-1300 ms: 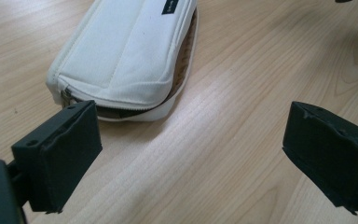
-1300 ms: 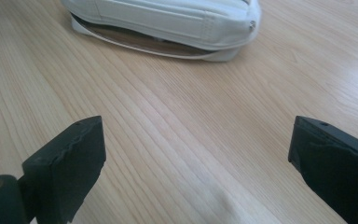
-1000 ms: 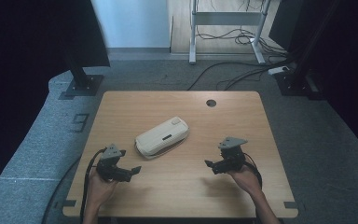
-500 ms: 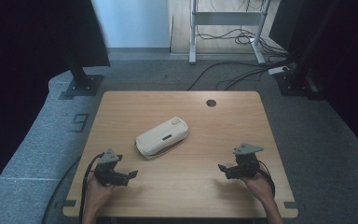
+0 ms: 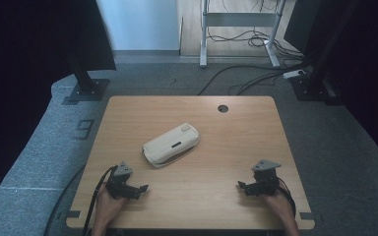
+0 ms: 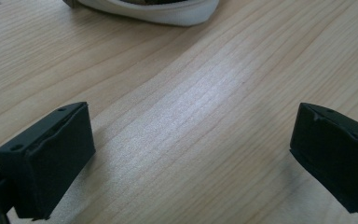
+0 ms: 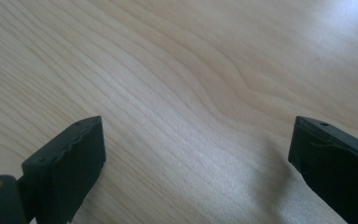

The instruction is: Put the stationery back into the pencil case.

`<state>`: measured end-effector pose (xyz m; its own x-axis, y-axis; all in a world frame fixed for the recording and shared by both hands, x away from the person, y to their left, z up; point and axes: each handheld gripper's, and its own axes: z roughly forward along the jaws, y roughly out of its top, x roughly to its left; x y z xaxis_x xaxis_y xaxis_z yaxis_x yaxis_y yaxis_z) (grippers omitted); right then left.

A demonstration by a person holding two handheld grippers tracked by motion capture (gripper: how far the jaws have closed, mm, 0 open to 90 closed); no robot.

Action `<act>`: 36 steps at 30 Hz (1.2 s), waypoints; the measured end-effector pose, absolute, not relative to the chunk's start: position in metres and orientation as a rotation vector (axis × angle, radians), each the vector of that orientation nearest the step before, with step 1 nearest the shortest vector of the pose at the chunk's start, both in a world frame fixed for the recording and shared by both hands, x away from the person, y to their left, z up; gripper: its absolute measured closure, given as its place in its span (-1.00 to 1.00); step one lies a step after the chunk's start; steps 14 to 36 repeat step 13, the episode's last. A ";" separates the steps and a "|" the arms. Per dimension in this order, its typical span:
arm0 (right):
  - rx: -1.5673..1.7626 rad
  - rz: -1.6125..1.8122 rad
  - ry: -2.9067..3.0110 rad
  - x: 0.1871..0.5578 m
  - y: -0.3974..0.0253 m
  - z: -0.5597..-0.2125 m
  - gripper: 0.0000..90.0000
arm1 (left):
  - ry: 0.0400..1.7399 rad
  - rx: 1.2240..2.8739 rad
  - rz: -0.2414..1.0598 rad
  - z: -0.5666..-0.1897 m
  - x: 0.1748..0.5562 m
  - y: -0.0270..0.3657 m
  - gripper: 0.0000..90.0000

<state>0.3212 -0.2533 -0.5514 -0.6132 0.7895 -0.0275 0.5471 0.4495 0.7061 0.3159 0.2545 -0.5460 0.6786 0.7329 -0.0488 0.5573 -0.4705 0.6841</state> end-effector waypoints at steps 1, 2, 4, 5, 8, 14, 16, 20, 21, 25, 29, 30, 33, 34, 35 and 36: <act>1.135 0.957 2.351 0.321 -0.254 -0.553 -0.96 | 0.994 2.206 0.335 -0.546 0.316 0.254 -1.00; 1.153 0.982 2.349 0.322 -0.255 -0.555 -0.96 | 1.002 2.219 0.336 -0.547 0.316 0.253 -1.00; 1.167 1.001 2.343 0.322 -0.256 -0.556 -0.98 | 1.016 2.238 0.371 -0.548 0.316 0.251 -1.00; 1.167 1.000 2.341 0.321 -0.256 -0.556 -0.98 | 1.021 2.236 0.374 -0.548 0.316 0.250 -1.00; 1.168 1.000 2.341 0.321 -0.256 -0.556 -0.98 | 1.025 2.234 0.375 -0.548 0.315 0.250 -1.00; 1.167 1.000 2.340 0.321 -0.256 -0.557 -0.98 | 1.027 2.234 0.375 -0.548 0.315 0.250 -1.00; 1.167 1.000 2.340 0.321 -0.256 -0.557 -0.98 | 1.027 2.234 0.375 -0.548 0.315 0.250 -1.00; 1.167 1.000 2.340 0.321 -0.256 -0.557 -0.98 | 1.027 2.234 0.375 -0.548 0.315 0.250 -1.00; 1.167 1.000 2.340 0.321 -0.256 -0.557 -0.98 | 1.027 2.234 0.375 -0.548 0.315 0.250 -1.00; 1.167 1.000 2.340 0.321 -0.256 -0.557 -0.98 | 1.027 2.234 0.375 -0.548 0.315 0.250 -1.00; 1.167 1.000 2.340 0.321 -0.256 -0.557 -0.98 | 1.027 2.234 0.375 -0.548 0.315 0.250 -1.00; 1.167 1.000 2.340 0.321 -0.256 -0.557 -0.98 | 1.027 2.234 0.375 -0.548 0.315 0.250 -1.00; 1.167 1.000 2.340 0.321 -0.256 -0.557 -0.98 | 1.027 2.234 0.375 -0.548 0.315 0.250 -1.00; 1.167 1.000 2.340 0.321 -0.256 -0.557 -0.98 | 1.027 2.234 0.375 -0.548 0.315 0.250 -1.00; 1.167 1.000 2.340 0.321 -0.256 -0.557 -0.98 | 1.027 2.234 0.375 -0.548 0.315 0.250 -1.00; 1.167 1.000 2.340 0.321 -0.256 -0.557 -0.98 | 1.027 2.234 0.375 -0.548 0.315 0.250 -1.00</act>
